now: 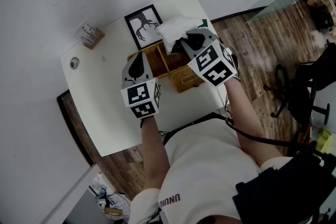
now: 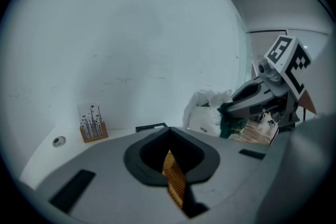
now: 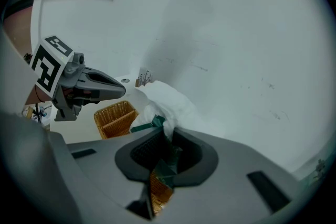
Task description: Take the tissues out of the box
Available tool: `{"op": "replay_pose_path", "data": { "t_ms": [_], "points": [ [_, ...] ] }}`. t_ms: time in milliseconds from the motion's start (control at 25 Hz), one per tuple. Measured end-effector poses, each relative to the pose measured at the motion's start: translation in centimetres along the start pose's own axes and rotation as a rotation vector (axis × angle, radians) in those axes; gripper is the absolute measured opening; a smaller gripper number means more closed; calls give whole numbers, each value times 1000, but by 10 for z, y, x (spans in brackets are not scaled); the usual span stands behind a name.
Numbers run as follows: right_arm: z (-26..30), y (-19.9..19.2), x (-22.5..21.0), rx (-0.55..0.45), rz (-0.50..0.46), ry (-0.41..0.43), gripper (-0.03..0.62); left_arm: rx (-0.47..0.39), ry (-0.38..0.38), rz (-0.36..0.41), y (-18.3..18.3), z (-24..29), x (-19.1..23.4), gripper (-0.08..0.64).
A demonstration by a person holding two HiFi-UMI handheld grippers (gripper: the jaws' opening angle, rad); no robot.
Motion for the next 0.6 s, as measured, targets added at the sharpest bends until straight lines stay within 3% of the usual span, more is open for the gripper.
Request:
{"op": "replay_pose_path", "data": {
  "t_ms": [600],
  "points": [
    [-11,12,-4,-37,-31,-38,57,-68,4,65,27,-4,-5,12]
  ]
}}
Point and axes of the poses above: the fingertips, and each gripper's own axes: z forward along the fingers, x to its left, y out of its top, the point moved 3 cm from there along -z, backward along the fingers, and after that the axes turned 11 degrees about y, right-handed, at the moved point
